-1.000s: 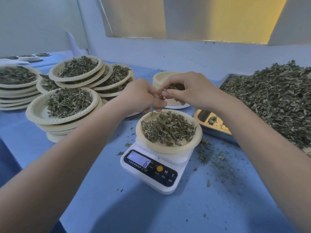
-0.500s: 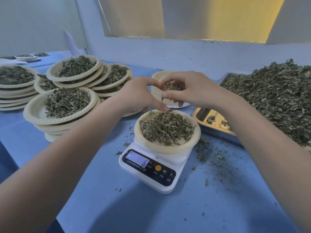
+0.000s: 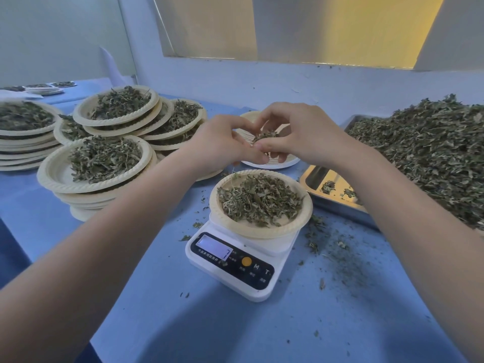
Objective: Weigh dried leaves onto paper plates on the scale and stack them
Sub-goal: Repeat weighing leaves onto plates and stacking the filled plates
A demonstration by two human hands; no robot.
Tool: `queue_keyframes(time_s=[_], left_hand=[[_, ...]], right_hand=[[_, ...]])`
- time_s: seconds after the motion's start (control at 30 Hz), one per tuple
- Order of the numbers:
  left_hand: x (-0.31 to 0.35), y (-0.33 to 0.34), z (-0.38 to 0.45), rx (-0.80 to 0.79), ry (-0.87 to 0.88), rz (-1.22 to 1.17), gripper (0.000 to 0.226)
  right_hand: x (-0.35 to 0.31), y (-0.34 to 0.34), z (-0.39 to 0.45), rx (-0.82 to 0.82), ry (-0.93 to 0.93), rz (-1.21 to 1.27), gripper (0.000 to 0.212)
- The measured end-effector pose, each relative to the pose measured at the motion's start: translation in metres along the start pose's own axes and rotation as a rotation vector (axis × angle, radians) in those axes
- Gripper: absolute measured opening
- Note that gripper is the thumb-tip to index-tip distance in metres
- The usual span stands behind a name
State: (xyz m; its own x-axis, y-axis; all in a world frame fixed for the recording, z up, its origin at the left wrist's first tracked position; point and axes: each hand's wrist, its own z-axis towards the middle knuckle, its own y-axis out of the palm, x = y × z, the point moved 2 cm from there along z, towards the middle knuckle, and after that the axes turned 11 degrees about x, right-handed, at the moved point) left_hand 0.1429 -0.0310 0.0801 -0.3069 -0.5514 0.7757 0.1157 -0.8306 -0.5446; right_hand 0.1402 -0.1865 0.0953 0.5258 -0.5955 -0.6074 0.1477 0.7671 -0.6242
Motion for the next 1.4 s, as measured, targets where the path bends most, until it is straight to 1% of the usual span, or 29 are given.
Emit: queue_keyframes(time_s=[0.03,0.1,0.27,0.33,0.4,0.5,0.57,0.63,0.7,0.77,0.87,0.93,1.03,1.1,1.13,1.17,1.23,1.27,1.3,1.33,1.4], left_hand=[[0.001,0.001,0.000,-0.003,0.008,0.001,0.031],[0.005,0.005,0.001,-0.002,0.032,0.014,0.020],[0.037,0.037,0.020,0.013,0.100,0.071,0.033],[0.052,0.063,0.031,-0.016,0.135,0.104,0.034],[0.061,0.092,0.038,-0.065,0.153,0.158,0.031],[0.065,0.135,0.044,-0.190,0.149,0.277,0.017],[0.062,0.155,0.045,-0.263,0.143,0.381,0.019],[0.057,0.165,0.044,-0.332,0.120,0.420,0.023],[0.053,0.166,0.042,-0.366,0.109,0.419,0.026],[0.052,0.157,0.041,-0.345,0.122,0.419,0.026],[0.048,0.133,0.034,-0.294,0.129,0.386,0.019],[0.043,0.116,0.027,-0.247,0.120,0.379,0.021],[0.032,0.086,0.013,-0.139,0.086,0.368,0.025],[0.020,0.064,0.003,-0.082,0.051,0.351,0.027],[0.012,0.052,-0.002,-0.049,0.023,0.340,0.027],[0.004,0.041,-0.006,-0.013,-0.010,0.326,0.027],[-0.012,0.022,-0.014,0.044,-0.065,0.348,0.028],[-0.020,0.015,-0.018,0.059,-0.090,0.377,0.031],[-0.028,0.010,-0.023,0.069,-0.119,0.393,0.035],[-0.035,0.007,-0.026,0.074,-0.153,0.394,0.040],[-0.045,0.007,-0.032,0.069,-0.224,0.355,0.045]], right_hand=[[-0.001,0.000,-0.001,0.002,-0.007,-0.009,0.017],[-0.001,-0.003,-0.002,0.006,-0.024,-0.025,0.018],[0.013,-0.034,-0.004,0.083,0.016,-0.104,0.007],[0.029,-0.053,-0.007,0.121,0.053,-0.152,0.007],[0.050,-0.068,-0.014,0.129,0.096,-0.242,0.007],[0.081,-0.077,-0.024,0.032,0.191,-0.372,0.007],[0.099,-0.076,-0.030,-0.077,0.208,-0.502,0.019],[0.109,-0.075,-0.035,-0.154,0.199,-0.563,0.026],[0.112,-0.074,-0.039,-0.167,0.199,-0.542,0.026],[0.109,-0.071,-0.040,-0.153,0.180,-0.478,0.025],[0.094,-0.063,-0.038,-0.154,0.143,-0.374,0.031],[0.081,-0.053,-0.036,-0.149,0.106,-0.316,0.033],[0.063,-0.032,-0.032,-0.118,0.070,-0.184,0.030],[0.055,-0.018,-0.032,-0.135,0.056,-0.097,0.028],[0.054,-0.013,-0.033,-0.177,0.054,-0.101,0.033],[0.055,-0.008,-0.035,-0.256,0.073,-0.144,0.050],[0.060,-0.002,-0.040,-0.466,0.120,-0.284,0.102],[0.061,0.001,-0.043,-0.555,0.133,-0.329,0.122],[0.061,0.003,-0.047,-0.617,0.140,-0.354,0.134],[0.062,0.006,-0.048,-0.649,0.148,-0.366,0.141],[0.061,0.010,-0.049,-0.653,0.160,-0.384,0.148]])
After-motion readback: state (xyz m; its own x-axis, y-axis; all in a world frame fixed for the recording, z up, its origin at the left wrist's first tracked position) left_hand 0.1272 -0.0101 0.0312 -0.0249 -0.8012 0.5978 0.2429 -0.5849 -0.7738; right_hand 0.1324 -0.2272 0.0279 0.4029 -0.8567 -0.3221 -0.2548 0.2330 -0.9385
